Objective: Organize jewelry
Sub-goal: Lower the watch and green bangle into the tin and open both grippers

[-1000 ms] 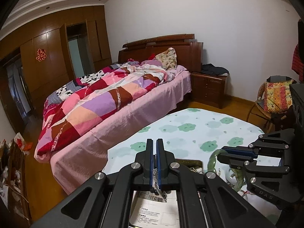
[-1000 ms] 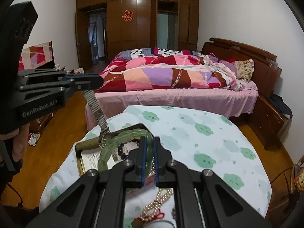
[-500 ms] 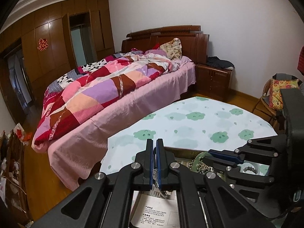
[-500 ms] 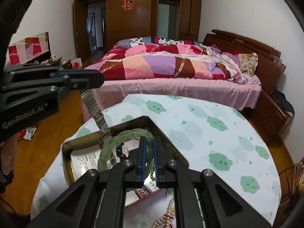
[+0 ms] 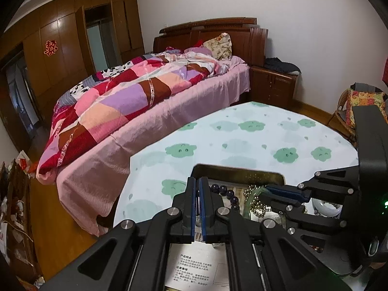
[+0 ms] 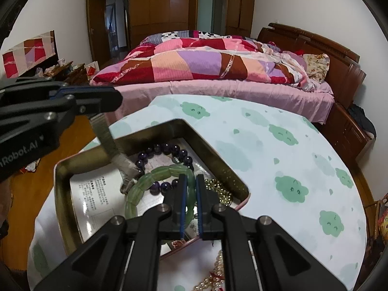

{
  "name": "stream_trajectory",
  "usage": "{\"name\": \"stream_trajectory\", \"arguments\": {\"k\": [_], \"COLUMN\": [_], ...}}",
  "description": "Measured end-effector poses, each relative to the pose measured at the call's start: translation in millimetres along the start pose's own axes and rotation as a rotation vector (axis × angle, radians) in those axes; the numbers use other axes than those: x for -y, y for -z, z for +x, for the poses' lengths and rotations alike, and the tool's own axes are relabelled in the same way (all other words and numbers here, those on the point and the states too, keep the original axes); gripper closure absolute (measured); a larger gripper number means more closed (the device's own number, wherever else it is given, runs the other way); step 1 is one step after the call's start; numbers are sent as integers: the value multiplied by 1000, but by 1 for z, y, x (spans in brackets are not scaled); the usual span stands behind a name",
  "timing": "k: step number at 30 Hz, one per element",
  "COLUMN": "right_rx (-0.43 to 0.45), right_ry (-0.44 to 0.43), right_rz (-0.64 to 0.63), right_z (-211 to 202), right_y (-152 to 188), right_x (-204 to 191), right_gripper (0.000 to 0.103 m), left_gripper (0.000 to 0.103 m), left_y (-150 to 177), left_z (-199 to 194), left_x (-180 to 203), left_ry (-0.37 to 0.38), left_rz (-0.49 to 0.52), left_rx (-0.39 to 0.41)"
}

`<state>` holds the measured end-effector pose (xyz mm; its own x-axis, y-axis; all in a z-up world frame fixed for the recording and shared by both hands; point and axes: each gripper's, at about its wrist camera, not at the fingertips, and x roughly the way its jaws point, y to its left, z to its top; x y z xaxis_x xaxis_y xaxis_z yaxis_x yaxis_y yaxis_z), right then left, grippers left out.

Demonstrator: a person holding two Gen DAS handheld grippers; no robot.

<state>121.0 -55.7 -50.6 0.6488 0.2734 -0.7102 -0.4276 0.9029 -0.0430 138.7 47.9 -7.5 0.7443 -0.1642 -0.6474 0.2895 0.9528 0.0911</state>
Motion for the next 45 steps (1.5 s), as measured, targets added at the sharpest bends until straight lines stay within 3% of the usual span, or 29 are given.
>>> {"name": "stream_trajectory", "arguments": {"k": [26,35,37,38,40,41,42,45], "right_rx": [-23,-19,-17,-16,-16,-16,-17,-13], "right_ry": [14,14,14,13,13,13,15,18], "right_rz": [15,20,22,24,26,26,26,27], "right_z": [8,8,7,7,6,6,6,4], "right_y": [5,6,6,7,8,8,9,11], "right_x": [5,5,6,7,7,7,6,6], "right_gripper": [92,84,80,75,69,69,69,66], "left_gripper": [101,99,95,87,64,48,42,41], "left_y": [14,15,16,17,18,18,19,18], "left_z": [15,17,17,17,15,12,9,6], "left_x": [-1,4,3,3,3,3,4,4], "left_ry": [-14,-46,-57,-59,-69,-82,-89,-88], "left_rz": [4,30,32,31,28,27,29,32], "left_rx": [-42,-59,-67,-67,-56,-43,-27,-21]}}
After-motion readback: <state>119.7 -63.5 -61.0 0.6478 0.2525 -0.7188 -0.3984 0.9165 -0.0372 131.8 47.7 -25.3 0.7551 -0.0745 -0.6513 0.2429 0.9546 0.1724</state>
